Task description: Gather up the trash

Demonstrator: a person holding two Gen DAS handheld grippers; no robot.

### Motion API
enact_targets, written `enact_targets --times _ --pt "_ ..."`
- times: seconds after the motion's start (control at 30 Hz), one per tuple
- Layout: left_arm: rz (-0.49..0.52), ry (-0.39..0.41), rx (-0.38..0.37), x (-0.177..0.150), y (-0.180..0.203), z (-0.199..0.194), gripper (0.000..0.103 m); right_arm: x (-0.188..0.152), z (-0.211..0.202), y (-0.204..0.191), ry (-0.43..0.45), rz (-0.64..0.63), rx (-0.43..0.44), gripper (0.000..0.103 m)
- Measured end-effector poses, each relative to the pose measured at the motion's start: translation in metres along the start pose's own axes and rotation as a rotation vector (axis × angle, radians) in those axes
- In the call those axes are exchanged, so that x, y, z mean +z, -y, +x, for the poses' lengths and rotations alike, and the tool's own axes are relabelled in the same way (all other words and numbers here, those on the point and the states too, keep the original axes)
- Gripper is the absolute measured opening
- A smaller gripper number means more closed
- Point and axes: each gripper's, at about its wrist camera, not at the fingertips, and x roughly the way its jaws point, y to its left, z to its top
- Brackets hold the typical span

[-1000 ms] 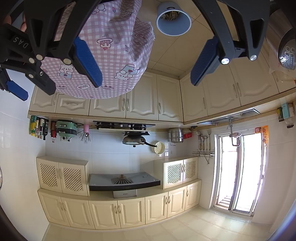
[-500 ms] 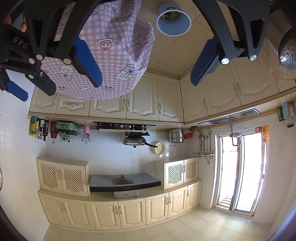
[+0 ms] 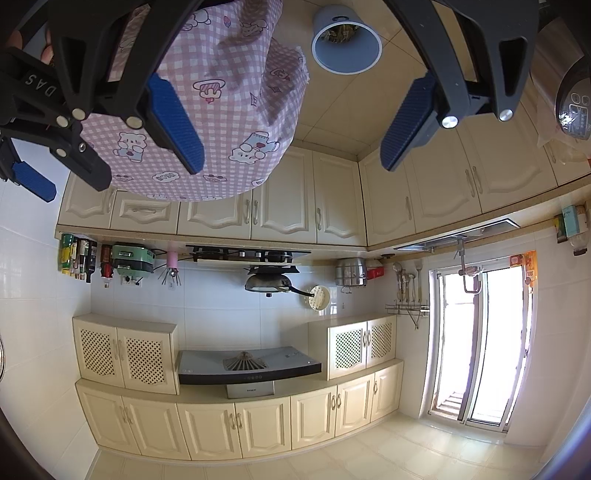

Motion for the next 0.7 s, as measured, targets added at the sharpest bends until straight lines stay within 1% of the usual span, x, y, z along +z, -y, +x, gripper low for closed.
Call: enact_targets --times 0.7 --pt "0.001 -0.008 -0.001 -0.0061 -0.0019 0.0018 0.094 -0.0051 0.0021 -0.0027 -0.007 0.004 0.001 0.096"
